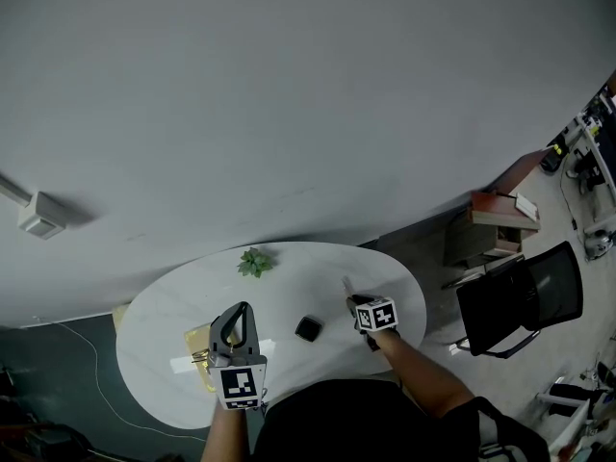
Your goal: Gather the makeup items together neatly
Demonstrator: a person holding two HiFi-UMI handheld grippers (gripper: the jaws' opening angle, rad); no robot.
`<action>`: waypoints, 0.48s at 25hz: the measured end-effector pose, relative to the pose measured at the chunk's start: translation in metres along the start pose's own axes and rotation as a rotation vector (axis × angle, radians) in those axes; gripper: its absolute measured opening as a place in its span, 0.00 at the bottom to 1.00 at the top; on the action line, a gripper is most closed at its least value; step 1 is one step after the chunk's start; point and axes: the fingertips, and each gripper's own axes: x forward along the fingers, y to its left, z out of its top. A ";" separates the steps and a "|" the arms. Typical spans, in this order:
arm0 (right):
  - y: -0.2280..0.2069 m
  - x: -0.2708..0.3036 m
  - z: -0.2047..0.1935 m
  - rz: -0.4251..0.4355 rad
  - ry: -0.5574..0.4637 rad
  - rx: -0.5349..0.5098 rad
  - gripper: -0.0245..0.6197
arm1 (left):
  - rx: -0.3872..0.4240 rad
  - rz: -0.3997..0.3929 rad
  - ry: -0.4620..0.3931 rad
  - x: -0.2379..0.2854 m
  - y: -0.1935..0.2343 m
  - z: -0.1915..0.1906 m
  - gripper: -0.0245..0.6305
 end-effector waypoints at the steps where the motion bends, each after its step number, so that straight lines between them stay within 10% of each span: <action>1: -0.006 -0.001 0.005 -0.007 -0.010 0.008 0.17 | 0.001 -0.001 0.000 0.000 -0.001 0.001 0.07; 12: -0.071 -0.002 0.046 -0.107 -0.055 0.083 0.17 | 0.020 0.002 0.015 0.002 -0.002 0.001 0.07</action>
